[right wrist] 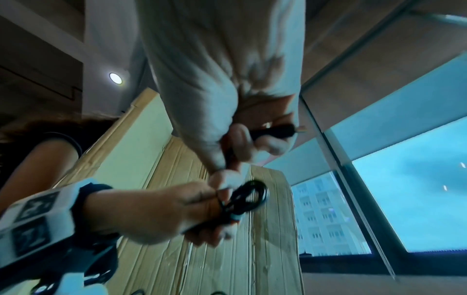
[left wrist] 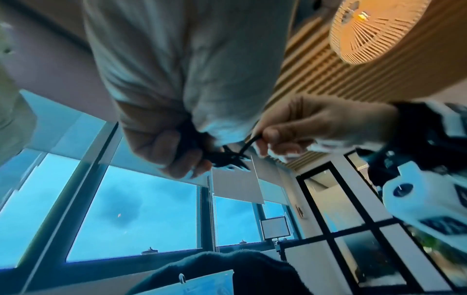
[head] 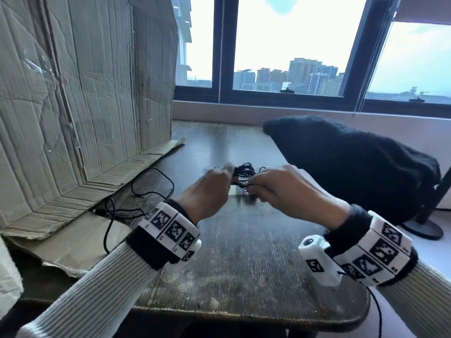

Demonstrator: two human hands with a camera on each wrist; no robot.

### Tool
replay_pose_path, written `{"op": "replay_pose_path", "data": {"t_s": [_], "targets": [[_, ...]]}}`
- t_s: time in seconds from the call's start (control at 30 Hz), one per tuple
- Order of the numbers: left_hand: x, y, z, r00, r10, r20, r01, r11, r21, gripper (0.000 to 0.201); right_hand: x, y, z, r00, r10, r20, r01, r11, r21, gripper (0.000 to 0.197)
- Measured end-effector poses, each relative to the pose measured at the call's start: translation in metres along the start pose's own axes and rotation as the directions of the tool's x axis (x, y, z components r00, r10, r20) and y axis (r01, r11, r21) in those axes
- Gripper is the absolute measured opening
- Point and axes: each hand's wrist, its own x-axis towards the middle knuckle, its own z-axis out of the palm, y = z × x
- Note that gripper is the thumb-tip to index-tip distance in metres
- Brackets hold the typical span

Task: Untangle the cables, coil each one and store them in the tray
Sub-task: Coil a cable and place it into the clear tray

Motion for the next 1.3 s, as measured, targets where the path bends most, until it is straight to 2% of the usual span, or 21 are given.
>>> {"op": "replay_pose_path", "data": {"t_s": [0.07,0.13,0.2,0.23,0.3,0.37,0.5,0.6,0.73,0.8,0.93,1.03,1.1,1.2,1.3], "targets": [[0.0,0.002,0.001,0.995,0.082,0.055,-0.089,0.987,0.135,0.018,0.003,0.001,-0.014,0.999,0.007,-0.032,-0.009,0.998,-0.064,0.021],[-0.001,0.007,-0.003,0.986,0.142,0.092,-0.157,0.971,0.178,0.022,0.006,0.004,-0.025,0.995,0.023,-0.099,-0.015,0.997,0.082,0.01],[-0.003,0.014,-0.008,0.956,0.267,0.118,-0.286,0.938,0.196,0.028,0.01,0.011,-0.033,0.991,0.052,-0.123,-0.015,0.958,0.285,0.004],[-0.005,0.016,-0.009,0.932,0.342,0.121,-0.361,0.907,0.215,0.034,0.011,0.015,-0.035,0.993,0.06,-0.104,-0.019,0.933,0.359,0.004],[-0.008,0.016,-0.01,0.922,0.373,0.101,-0.386,0.901,0.2,0.038,0.012,0.024,-0.036,0.997,0.074,-0.027,-0.051,0.872,0.486,0.007],[-0.008,0.016,-0.01,0.908,0.413,0.069,-0.419,0.887,0.197,0.032,0.011,0.032,-0.032,0.998,0.062,0.017,-0.061,0.821,0.568,0.011],[-0.013,0.015,-0.004,0.849,0.527,0.026,-0.525,0.84,0.135,0.025,0.008,0.041,-0.021,0.999,0.031,0.022,-0.037,0.73,0.682,0.019],[-0.013,0.008,-0.004,0.874,0.481,-0.069,-0.483,0.875,-0.015,0.026,0.006,0.05,-0.011,0.998,0.067,0.007,-0.048,0.63,0.775,0.02],[-0.009,0.009,-0.003,0.902,0.373,-0.217,-0.413,0.892,-0.184,0.022,0.007,0.058,0.003,0.985,0.17,-0.032,-0.071,0.568,0.82,0.017],[-0.006,0.01,-0.004,0.921,0.282,-0.269,-0.35,0.902,-0.254,0.021,0.009,0.053,0.01,0.973,0.227,-0.047,-0.085,0.539,0.838,0.015],[0.004,0.005,-0.008,0.967,0.064,-0.247,-0.143,0.939,-0.314,0.019,0.015,0.04,0.016,0.956,0.274,-0.106,-0.115,0.682,0.722,0.02],[0.007,0.009,-0.008,0.959,-0.028,-0.284,-0.059,0.955,-0.292,0.021,0.018,0.031,0.016,0.935,0.28,-0.218,-0.115,0.819,0.562,0.012],[0.011,0.012,-0.008,0.95,-0.073,-0.303,-0.026,0.951,-0.31,0.021,0.018,0.022,0.016,0.917,0.232,-0.326,-0.088,0.912,0.401,0.012],[0.018,0.014,-0.009,0.947,-0.114,-0.301,0.01,0.946,-0.325,0.02,0.018,0.008,0.013,0.874,0.157,-0.46,-0.017,0.956,0.294,0.01],[0.022,0.017,-0.008,0.953,-0.129,-0.272,0.033,0.943,-0.331,0.023,0.019,0.001,0.011,0.845,0.093,-0.526,0.032,0.974,0.224,0.015]]}}
